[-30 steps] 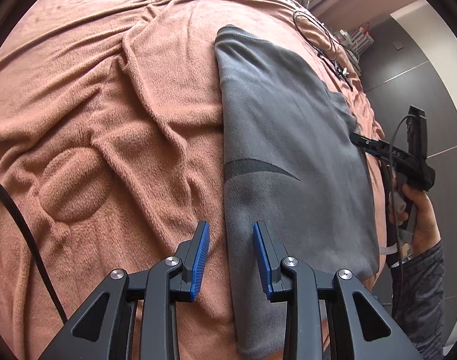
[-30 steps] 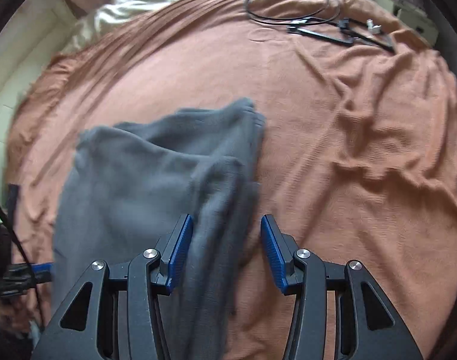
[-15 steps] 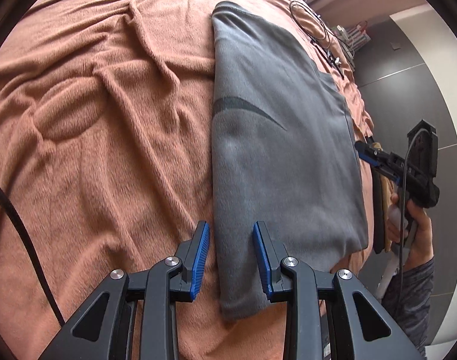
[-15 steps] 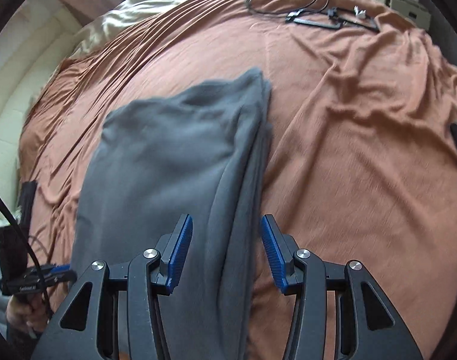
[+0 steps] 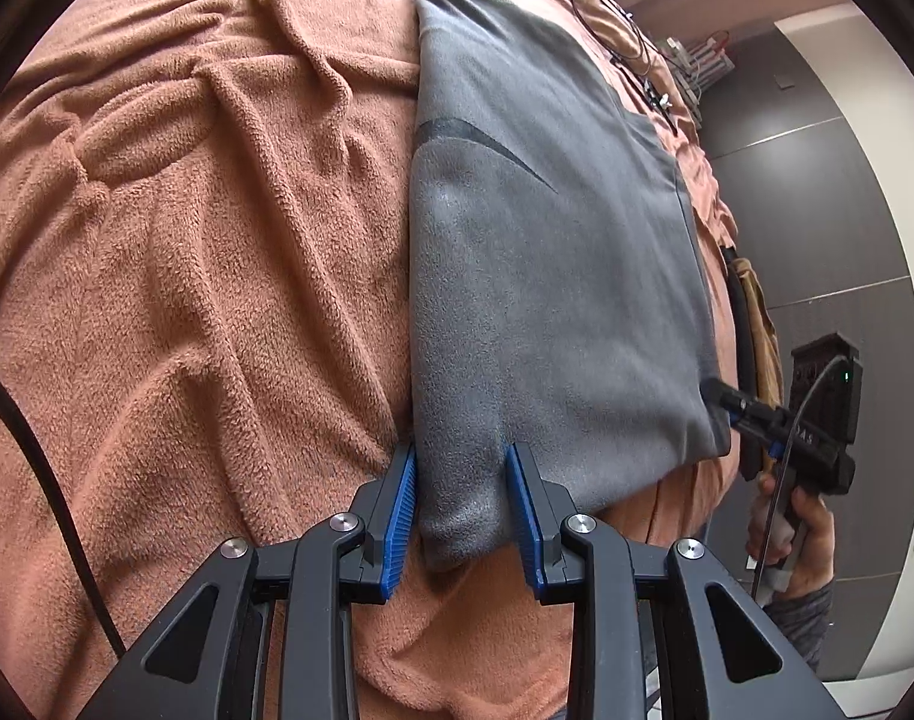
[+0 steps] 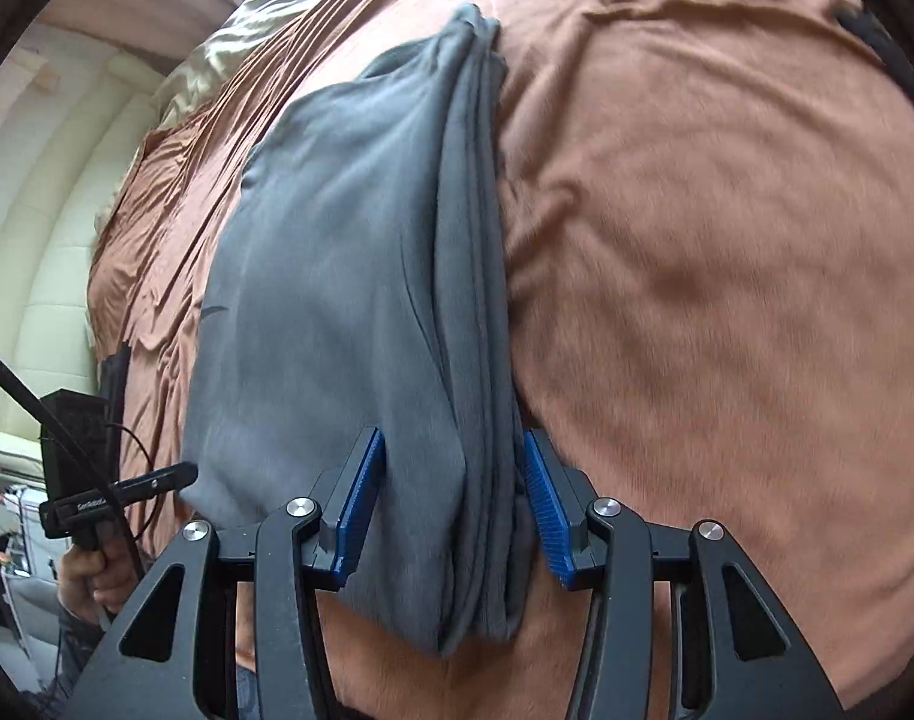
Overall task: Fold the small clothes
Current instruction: 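Grasp the folded shirt end with both grippers, then open both grippers and reposition them on the shirt end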
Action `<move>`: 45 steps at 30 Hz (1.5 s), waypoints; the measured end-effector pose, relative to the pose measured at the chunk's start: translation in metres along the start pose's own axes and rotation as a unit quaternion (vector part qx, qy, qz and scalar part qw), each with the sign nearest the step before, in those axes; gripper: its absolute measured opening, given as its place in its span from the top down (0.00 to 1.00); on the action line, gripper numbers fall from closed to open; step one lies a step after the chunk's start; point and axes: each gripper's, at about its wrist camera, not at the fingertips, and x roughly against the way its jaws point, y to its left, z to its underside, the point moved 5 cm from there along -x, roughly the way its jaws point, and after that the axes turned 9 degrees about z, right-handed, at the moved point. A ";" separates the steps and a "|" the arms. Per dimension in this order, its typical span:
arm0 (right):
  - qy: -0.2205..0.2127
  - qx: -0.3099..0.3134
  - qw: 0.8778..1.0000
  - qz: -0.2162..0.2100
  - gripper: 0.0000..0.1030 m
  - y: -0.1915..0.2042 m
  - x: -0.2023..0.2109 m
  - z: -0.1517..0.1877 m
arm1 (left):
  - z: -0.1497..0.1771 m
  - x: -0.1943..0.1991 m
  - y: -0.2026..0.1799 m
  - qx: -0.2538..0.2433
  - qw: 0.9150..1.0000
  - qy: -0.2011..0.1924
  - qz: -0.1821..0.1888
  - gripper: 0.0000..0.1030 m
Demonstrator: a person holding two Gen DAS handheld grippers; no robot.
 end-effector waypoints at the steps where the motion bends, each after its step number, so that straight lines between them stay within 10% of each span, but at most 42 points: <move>1: -0.002 -0.007 1.000 -0.005 0.56 -0.003 0.002 0.004 | 0.000 -0.001 0.000 0.000 1.000 0.000 0.000 0.69; 7: -0.010 -0.041 0.999 -0.016 0.57 -0.015 0.009 0.017 | 0.000 -0.004 -0.001 -0.001 1.000 -0.002 -0.002 0.82; 12: -0.027 -0.039 0.999 -0.008 0.88 -0.011 0.016 0.023 | 0.001 0.005 -0.008 -0.017 1.000 -0.017 -0.007 0.91; 45: -0.038 0.012 0.996 -0.073 0.90 0.048 0.022 0.135 | 0.099 0.101 0.007 -0.055 0.997 -0.058 -0.005 0.92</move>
